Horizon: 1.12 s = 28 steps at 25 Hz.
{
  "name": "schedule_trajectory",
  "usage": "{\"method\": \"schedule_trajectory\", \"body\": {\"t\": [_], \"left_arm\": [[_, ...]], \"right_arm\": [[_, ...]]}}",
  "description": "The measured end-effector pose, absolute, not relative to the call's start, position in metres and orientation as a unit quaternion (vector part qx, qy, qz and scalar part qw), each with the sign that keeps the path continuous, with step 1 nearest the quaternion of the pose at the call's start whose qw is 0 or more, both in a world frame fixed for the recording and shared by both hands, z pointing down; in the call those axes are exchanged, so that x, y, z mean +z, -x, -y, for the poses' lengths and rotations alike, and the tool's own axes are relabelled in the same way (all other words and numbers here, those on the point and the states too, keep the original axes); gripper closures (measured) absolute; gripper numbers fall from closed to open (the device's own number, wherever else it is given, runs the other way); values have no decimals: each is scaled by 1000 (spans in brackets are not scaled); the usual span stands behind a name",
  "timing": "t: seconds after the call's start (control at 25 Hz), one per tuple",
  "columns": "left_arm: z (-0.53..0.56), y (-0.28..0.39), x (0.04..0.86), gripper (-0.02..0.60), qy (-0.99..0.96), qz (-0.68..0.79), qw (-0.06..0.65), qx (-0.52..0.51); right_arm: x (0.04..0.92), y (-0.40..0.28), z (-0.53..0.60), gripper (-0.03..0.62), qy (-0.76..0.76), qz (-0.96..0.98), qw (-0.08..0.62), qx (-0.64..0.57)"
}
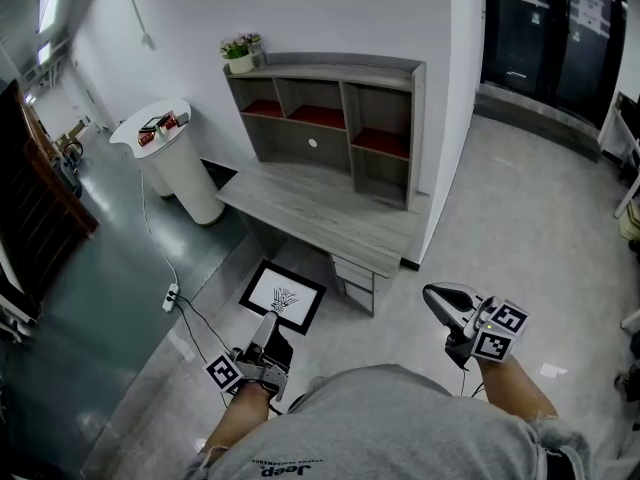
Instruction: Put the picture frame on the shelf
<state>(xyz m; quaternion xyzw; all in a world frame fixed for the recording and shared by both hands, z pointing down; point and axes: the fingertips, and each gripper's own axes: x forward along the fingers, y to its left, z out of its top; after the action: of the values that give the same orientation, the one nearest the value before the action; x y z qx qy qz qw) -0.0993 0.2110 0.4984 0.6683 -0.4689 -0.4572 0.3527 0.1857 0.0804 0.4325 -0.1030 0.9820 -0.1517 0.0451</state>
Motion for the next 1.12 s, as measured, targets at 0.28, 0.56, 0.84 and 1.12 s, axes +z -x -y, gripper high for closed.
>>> {"method": "schedule_trajectory", "body": {"t": [0.28, 0.56, 0.84, 1.12], "left_arm": [[-169, 131, 508, 499, -668, 453, 364, -465], [-72, 205, 514, 499, -683, 420, 385, -457], [38, 281, 491, 499, -719, 381, 399, -422], [109, 339, 484, 499, -729, 359, 413, -412]], "right_arm": [[438, -150, -44, 576, 110, -982, 35, -148], [440, -83, 26, 576, 146, -978, 35, -143], [423, -9, 99, 576, 186, -971, 51, -142], [423, 46, 150, 576, 213, -964, 50, -150]]}}
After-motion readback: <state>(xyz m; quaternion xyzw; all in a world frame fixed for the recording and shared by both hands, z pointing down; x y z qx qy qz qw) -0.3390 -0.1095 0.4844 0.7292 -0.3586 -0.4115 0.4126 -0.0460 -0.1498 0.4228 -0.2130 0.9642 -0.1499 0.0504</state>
